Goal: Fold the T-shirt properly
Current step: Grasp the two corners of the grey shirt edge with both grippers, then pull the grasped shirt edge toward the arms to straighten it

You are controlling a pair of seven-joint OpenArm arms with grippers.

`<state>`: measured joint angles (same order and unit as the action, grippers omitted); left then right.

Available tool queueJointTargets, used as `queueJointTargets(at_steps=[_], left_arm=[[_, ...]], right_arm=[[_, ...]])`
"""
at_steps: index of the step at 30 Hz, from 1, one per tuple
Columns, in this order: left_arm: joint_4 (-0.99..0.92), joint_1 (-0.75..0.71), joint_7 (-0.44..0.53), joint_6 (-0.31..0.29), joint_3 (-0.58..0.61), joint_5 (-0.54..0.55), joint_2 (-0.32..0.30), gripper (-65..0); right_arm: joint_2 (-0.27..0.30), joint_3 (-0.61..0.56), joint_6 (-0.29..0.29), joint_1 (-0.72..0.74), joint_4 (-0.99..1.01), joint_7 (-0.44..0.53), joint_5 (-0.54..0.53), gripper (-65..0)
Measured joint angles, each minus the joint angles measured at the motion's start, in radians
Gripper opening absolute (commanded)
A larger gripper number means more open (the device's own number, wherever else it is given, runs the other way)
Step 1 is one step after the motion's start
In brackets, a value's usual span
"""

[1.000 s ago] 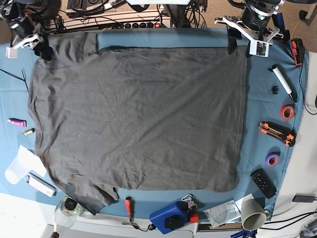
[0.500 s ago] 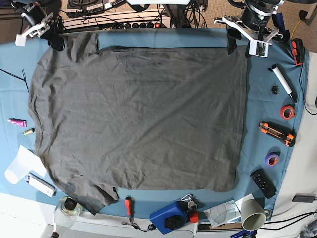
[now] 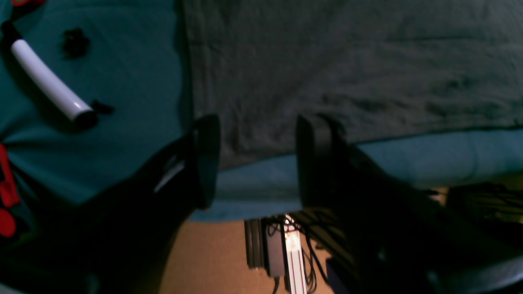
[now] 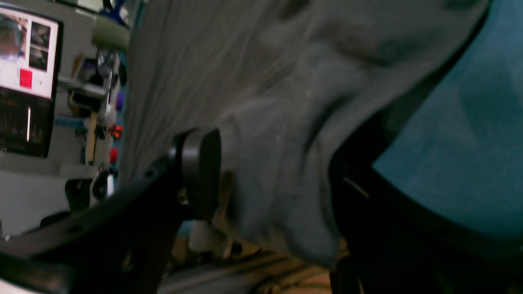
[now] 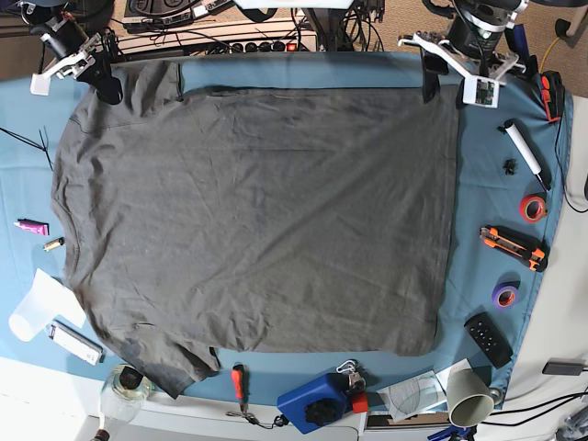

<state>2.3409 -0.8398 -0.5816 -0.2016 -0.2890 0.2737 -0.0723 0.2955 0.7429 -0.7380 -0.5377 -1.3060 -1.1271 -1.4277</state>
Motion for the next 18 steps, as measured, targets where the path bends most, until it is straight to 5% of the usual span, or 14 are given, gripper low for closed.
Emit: queueJointTargets(at_steps=[6, 18], left_arm=[[-0.052, 0.043, -0.011, 0.0, 0.0, -0.032, 0.012, -31.0], [-0.177, 0.11, -0.043, 0.127, 0.0, -0.029, 0.034, -31.1]], right_arm=[[0.0, 0.0, 0.0, 0.0, 0.0, -0.002, 0.0, -30.1], [0.0, 0.0, 0.0, 0.0, 0.0, -0.003, 0.0, -30.1]])
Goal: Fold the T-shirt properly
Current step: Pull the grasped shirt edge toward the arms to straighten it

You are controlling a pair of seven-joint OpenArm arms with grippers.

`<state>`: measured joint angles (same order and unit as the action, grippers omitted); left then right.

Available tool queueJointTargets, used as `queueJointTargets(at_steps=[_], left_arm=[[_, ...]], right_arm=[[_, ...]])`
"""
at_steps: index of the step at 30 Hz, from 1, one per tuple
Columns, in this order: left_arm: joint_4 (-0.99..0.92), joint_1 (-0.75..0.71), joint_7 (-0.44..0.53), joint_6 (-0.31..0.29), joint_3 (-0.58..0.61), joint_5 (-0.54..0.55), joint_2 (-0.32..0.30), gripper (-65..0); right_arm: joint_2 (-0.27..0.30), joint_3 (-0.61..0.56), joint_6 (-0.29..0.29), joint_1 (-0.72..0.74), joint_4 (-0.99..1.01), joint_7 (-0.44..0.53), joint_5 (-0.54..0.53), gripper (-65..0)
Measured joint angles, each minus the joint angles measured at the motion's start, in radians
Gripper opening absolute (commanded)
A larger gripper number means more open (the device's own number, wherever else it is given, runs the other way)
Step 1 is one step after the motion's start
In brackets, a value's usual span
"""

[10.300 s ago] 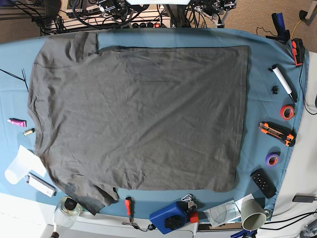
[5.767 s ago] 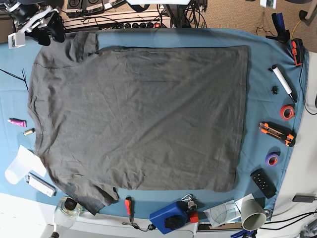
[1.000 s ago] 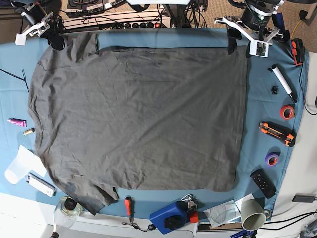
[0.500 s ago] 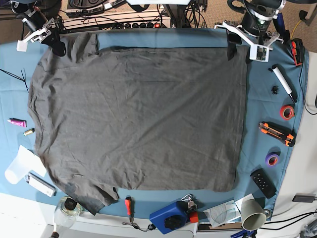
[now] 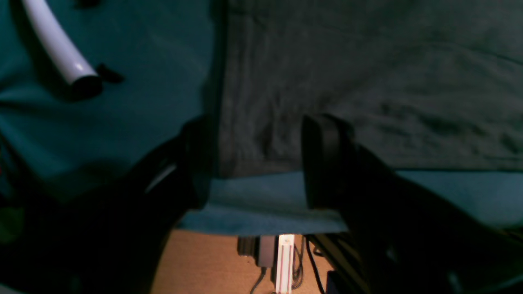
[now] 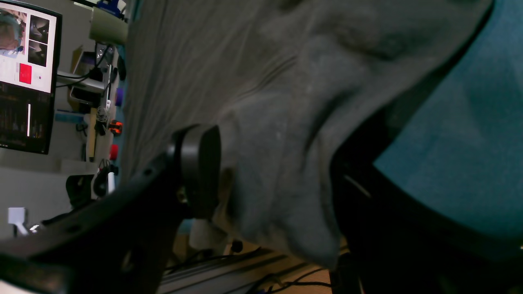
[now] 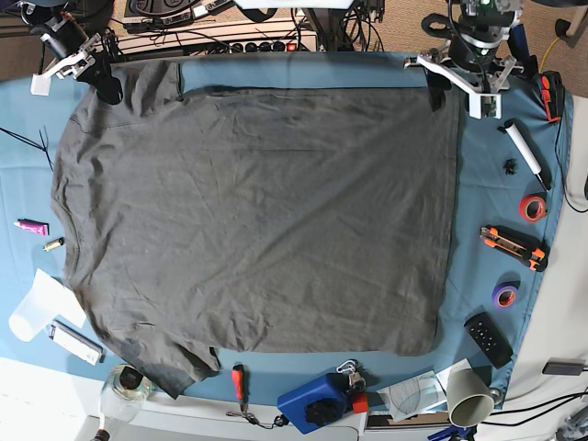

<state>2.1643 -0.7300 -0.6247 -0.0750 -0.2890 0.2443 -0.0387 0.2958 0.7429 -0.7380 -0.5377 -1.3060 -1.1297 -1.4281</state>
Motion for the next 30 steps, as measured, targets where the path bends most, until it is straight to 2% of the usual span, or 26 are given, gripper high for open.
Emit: queueJointTargets(at_steps=[6, 8, 12, 17, 22, 27, 30], left_arm=[[-0.118, 0.051, -0.008, 0.005, 0.0, -0.001, 0.0, -31.1], [-0.148, 0.069, 0.018, 0.033, 0.0, 0.003, 0.0, -31.1], [-0.191, 0.089, 0.055, 0.03, -0.001, 0.018, 0.0, -33.8], [-0.207, 0.102, 0.054, 0.041, -0.009, 0.067, 0.01, -44.5], [-0.207, 0.102, 0.022, 0.041, -0.013, 0.154, 0.016, -64.1], [-0.209, 0.102, 0.003, 0.022, -0.013, 0.198, 0.017, -65.0], [-0.211, 0.102, -0.003, -0.033, -0.013, 0.196, 0.017, -65.0]], right_arm=[[0.0, 0.0, 0.0, 0.0, 0.0, 0.0, 0.0, -30.1], [0.0, 0.0, 0.0, 0.0, 0.0, -0.003, 0.0, -30.1], [0.0, 0.0, 0.002, 0.0, 0.0, -0.003, -0.003, -30.1], [0.0, 0.0, 0.003, 0.0, 0.0, -0.006, -0.006, -30.1], [0.0, 0.0, 0.004, 0.0, 0.0, -0.006, -0.007, -31.2], [-0.003, 0.0, 0.022, -0.001, 0.01, -0.034, -0.013, -55.3], [-0.006, -0.004, 0.027, -0.002, 0.011, -0.045, -0.014, -63.2]])
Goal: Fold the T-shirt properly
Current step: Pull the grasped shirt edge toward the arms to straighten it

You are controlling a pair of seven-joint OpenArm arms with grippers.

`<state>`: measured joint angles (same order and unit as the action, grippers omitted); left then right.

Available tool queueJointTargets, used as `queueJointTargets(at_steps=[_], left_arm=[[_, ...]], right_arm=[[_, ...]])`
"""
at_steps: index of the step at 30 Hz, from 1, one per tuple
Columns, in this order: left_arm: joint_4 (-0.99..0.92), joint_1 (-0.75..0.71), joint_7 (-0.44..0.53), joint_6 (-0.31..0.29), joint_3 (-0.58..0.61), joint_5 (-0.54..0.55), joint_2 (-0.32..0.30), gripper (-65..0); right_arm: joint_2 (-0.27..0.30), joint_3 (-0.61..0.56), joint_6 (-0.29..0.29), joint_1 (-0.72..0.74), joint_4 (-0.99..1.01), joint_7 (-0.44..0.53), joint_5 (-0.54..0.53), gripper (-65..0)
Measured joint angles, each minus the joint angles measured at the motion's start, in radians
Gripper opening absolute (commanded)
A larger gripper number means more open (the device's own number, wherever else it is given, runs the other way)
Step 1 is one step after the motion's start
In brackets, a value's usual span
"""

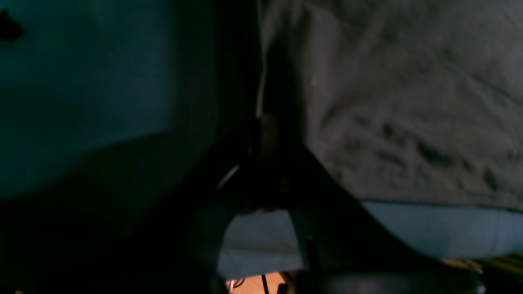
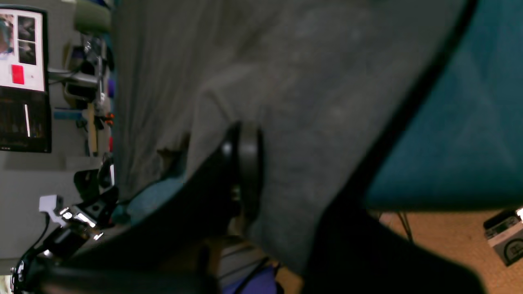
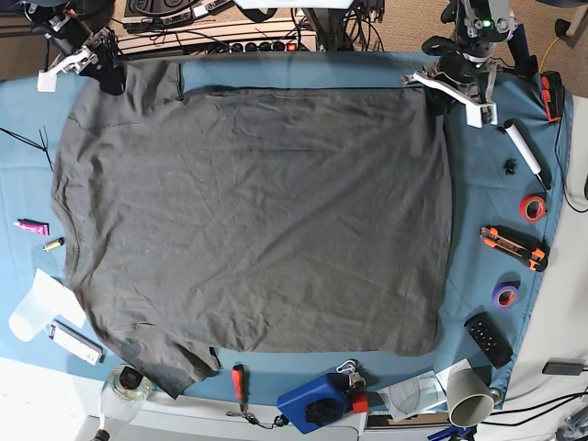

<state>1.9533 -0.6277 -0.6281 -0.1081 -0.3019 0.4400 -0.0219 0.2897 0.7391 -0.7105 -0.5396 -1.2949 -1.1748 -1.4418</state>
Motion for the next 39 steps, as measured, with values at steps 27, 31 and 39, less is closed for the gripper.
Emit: queueJointTargets(at_steps=[27, 31, 39], left_arm=[[0.197, -0.133, -0.158, -0.02, -0.014, -0.027, 0.008, -65.0], [0.205, -0.153, -0.165, -0.02, -0.014, -0.098, 0.008, -65.0], [0.205, -0.143, -0.154, -0.021, -0.014, -0.123, -0.017, -65.0]], right_arm=[[-0.008, 0.234, 0.018, -0.116, -0.23, -0.09, 0.054, -65.0], [-0.009, 0.251, 0.018, -0.137, -0.23, -0.105, 0.053, -65.0], [-0.011, 0.277, 0.018, -0.137, -0.23, -0.131, 0.019, -65.0]])
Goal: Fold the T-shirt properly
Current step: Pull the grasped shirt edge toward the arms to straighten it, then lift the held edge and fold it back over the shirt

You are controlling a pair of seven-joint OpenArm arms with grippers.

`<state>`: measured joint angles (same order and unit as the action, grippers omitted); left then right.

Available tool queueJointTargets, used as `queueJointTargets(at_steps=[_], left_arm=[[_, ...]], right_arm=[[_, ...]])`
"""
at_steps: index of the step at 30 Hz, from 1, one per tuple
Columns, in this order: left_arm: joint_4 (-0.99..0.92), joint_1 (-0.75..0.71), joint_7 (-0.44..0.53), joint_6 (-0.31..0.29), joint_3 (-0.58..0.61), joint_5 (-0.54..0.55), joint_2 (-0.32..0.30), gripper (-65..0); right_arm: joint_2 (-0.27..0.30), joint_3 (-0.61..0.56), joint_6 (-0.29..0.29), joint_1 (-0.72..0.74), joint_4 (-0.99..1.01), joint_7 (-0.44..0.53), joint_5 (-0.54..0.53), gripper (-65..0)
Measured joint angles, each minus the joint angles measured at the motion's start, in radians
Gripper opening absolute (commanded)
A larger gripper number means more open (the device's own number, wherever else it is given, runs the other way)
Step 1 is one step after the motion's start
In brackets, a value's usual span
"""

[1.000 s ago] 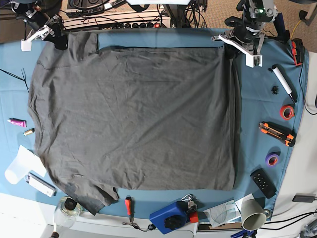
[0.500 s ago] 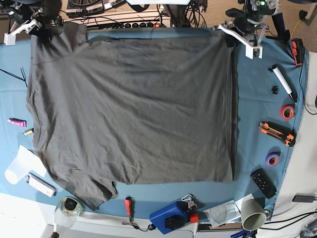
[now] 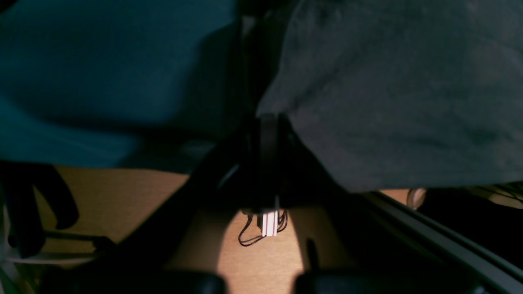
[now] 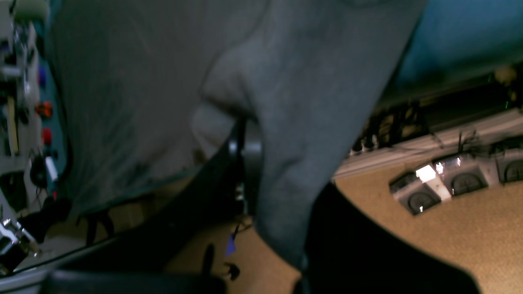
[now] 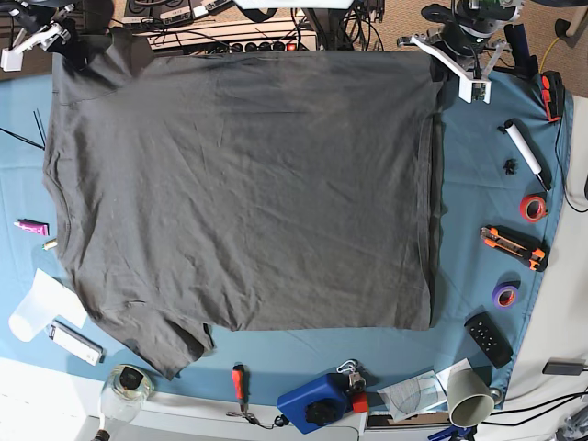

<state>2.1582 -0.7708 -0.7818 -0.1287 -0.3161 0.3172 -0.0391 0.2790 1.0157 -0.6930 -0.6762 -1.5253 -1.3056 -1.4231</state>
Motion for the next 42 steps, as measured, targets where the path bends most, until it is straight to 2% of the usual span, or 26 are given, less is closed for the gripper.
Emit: queueJointTargets(at_steps=[10, 12, 15, 22, 28, 32, 42], left_arm=[[0.021, 0.0, 0.0, 0.002, 0.0, -0.003, -0.003, -65.0], [0.049, -0.001, 0.0, 0.032, 0.0, -0.002, -0.003, -65.0], [0.084, 0.0, 0.004, 0.039, 0.0, -0.027, -0.003, -65.0], [0.087, -0.002, 0.042, 0.039, 0.001, -0.04, -0.003, -65.0], [0.087, -0.002, 0.043, 0.034, 0.001, -0.064, -0.002, -65.0], [0.087, -0.002, 0.101, 0.034, 0.001, -0.064, -0.002, -65.0], [0.087, 0.017, 0.103, 0.032, 0.001, -0.071, -0.002, -65.0]], right_arm=[[0.0, 0.0, 0.0, 0.006, 0.0, 0.001, 0.0, -65.0], [0.0, 0.0, 0.0, 0.018, 0.0, 0.002, 0.0, -65.0], [0.006, 0.0, 0.0, 0.038, -0.001, 0.003, 0.001, -65.0], [0.066, 0.0, -0.003, 0.076, -0.006, 0.009, 0.012, -65.0], [0.108, 0.0, -0.005, 0.089, -0.006, 0.057, 0.114, -65.0], [0.108, 0.0, -0.006, 0.103, -0.006, 0.076, 0.126, -65.0], [0.109, 0.0, -0.007, 0.184, -0.006, 0.076, 0.15, -65.0]])
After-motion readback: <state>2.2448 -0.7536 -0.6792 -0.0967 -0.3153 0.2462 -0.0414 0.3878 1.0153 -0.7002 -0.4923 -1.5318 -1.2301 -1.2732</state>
